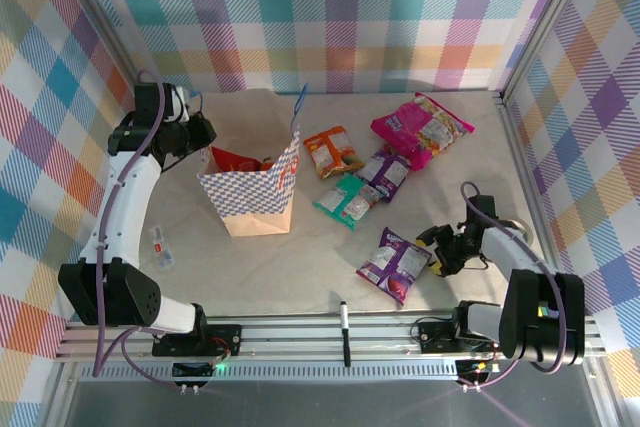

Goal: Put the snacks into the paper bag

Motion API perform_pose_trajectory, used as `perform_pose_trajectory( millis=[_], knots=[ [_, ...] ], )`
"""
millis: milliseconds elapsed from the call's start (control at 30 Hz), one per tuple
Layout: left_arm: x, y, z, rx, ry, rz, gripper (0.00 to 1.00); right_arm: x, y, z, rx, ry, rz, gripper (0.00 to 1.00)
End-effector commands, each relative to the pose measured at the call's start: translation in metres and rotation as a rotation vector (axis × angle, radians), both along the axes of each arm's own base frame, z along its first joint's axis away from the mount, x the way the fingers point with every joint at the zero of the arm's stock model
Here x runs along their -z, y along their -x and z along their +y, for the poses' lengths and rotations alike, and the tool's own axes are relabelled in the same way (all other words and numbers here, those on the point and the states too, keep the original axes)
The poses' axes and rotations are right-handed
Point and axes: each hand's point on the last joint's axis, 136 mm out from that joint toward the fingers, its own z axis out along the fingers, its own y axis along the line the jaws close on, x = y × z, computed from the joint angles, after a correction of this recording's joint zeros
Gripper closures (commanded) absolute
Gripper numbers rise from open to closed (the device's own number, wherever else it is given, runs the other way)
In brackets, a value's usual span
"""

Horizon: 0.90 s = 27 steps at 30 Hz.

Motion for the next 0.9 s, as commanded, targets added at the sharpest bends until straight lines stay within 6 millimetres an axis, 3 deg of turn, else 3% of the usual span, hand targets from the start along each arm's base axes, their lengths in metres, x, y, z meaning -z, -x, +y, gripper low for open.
perform_pose_trajectory(
  millis=[0, 300, 600, 867],
  knots=[
    [0.021, 0.008, 0.007, -0.011, -0.035, 0.074, 0.86, -0.004, -0.017, 0.004, 0.030, -0.043, -0.052, 0.42],
    [0.024, 0.006, 0.005, -0.007, -0.029, 0.082, 0.86, -0.011, -0.030, 0.001, 0.034, -0.017, -0.082, 0.47],
    [0.025, 0.007, 0.006, -0.008, -0.030, 0.084, 0.86, -0.010, -0.036, 0.013, -0.005, -0.030, -0.071, 0.60],
    [0.024, 0.008, 0.006, -0.008, -0.031, 0.081, 0.86, -0.012, -0.038, 0.011, -0.018, -0.006, -0.072, 0.86]
  ],
)
